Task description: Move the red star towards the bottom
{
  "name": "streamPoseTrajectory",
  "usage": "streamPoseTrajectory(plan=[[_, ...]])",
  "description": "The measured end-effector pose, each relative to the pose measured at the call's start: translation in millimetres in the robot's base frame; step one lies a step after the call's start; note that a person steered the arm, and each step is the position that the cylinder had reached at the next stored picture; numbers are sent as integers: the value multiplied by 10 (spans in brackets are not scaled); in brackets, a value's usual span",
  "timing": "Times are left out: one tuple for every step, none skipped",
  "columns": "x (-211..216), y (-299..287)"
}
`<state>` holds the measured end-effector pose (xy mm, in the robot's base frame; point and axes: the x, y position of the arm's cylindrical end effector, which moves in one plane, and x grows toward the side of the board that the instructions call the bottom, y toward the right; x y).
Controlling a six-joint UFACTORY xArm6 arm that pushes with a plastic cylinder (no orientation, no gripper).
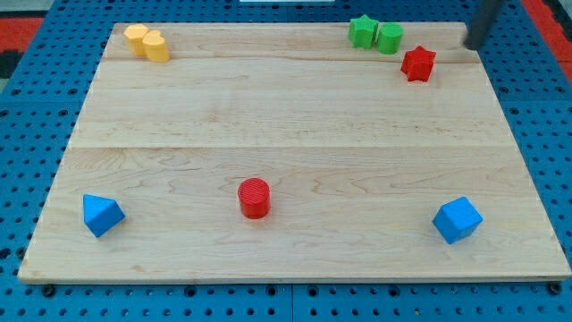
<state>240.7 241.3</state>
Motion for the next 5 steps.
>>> streamPoseTrajectory(plan=[[423,-467],[728,-865],[874,-690],[1227,-713],[1485,-1059]])
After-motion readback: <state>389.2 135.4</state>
